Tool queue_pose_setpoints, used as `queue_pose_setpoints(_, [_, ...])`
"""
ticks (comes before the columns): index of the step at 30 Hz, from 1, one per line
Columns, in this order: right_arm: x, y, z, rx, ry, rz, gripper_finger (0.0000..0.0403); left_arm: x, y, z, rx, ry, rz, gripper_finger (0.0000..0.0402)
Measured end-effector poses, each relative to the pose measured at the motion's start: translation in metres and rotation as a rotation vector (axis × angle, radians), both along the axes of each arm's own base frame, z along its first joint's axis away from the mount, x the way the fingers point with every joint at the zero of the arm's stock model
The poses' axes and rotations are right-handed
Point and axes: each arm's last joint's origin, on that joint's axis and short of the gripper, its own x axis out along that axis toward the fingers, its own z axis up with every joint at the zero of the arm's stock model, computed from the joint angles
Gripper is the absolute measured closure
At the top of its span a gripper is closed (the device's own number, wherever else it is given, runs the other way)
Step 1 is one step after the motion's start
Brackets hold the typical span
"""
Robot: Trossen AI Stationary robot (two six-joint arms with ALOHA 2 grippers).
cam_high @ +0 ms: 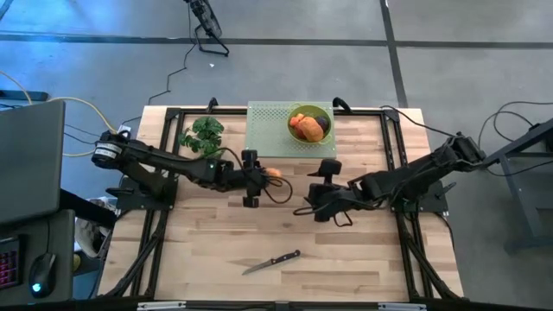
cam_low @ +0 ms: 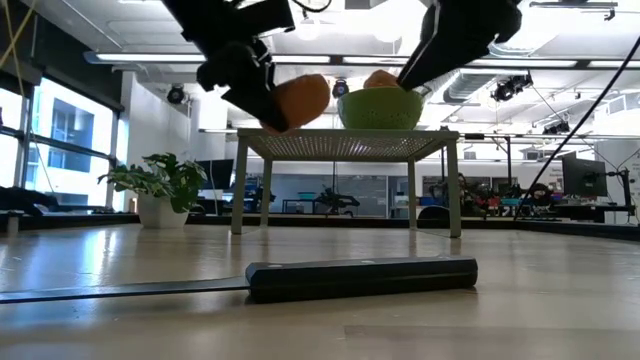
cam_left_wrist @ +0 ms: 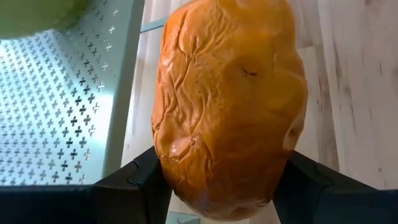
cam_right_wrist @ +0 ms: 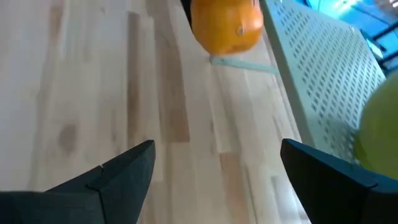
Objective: Pick & Place Fruit
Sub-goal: Put the mango into the strainer bowl on the shelf
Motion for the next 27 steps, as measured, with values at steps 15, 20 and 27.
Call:
queue_pose_setpoints(15, [-0.03, -0.014, 0.002, 0.028, -0.007, -0.044, 0.0063, 0.008, 0.01, 0.007, -0.036, -0.092, -0.028, 0.0199])
queue_pose_setpoints(20, [-0.052, -0.021, 0.0, 0.104, -0.157, -0.063, 0.0063, 0.013, 0.011, 0.013, -0.041, -0.176, -0.027, 0.0199])
queue_pose_setpoints(27, [-0.055, -0.022, 0.001, 0.191, -0.366, -0.062, 0.0063, 0.018, 0.01, 0.02, -0.06, -0.275, -0.018, 0.019])
